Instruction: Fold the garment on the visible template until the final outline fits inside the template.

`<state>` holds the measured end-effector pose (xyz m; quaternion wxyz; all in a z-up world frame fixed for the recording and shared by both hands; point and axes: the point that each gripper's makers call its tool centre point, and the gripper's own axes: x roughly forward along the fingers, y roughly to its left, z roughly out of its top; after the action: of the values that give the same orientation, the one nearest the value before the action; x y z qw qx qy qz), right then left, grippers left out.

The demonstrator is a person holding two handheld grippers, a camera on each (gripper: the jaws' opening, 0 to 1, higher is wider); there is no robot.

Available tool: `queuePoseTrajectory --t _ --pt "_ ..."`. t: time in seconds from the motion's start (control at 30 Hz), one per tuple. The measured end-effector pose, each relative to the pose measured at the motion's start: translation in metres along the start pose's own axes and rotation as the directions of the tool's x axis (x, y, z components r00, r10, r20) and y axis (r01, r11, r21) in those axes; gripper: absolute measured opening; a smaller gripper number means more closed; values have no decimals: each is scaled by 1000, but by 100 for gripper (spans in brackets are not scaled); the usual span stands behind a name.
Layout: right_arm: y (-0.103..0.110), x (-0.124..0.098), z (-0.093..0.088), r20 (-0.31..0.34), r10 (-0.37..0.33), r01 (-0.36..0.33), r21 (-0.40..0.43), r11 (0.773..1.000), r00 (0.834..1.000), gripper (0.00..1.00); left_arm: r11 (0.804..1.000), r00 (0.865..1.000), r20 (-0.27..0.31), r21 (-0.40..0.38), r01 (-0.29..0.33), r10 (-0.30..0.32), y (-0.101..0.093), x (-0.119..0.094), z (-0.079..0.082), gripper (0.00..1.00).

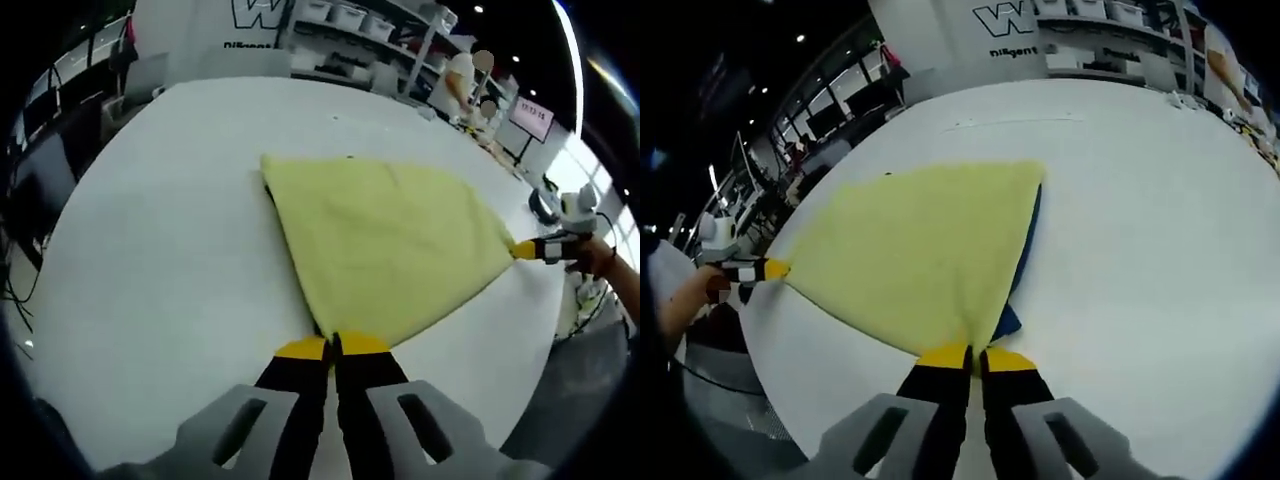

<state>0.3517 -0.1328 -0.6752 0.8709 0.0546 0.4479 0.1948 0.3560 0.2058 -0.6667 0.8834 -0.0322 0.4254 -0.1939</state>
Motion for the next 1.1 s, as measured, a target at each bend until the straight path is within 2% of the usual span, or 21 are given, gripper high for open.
queuePoseTrajectory --t 0.13,0.23,0.6,0.93,1.0,1.1 --pt "3 -2 -5 -9 7 -8 -13 1000 1000 0 1000 1000 2 -11 -5 5 1 -4 -4 2" --pt "4 -5 -9 -12 9 -9 -7 1000 1000 0 999 1000 7 -50 4 -3 0 -7 -8 2" --pt "8 -11 -19 -16 15 -15 -11 1000 1000 0 998 1000 13 -63 14 -14 -5 -16 -21 2" --pt "9 -12 -20 -21 14 -15 -52 999 1000 0 998 1000 25 -67 9 -7 0 -14 -20 2" --pt "7 -12 -19 -4 13 -13 -8 1000 1000 0 997 999 40 -72 5 -2 2 -13 -20 3" --pt "4 -14 -15 34 -14 14 3 1000 999 9 997 996 86 -72 -27 33 5 -14 -13 5"
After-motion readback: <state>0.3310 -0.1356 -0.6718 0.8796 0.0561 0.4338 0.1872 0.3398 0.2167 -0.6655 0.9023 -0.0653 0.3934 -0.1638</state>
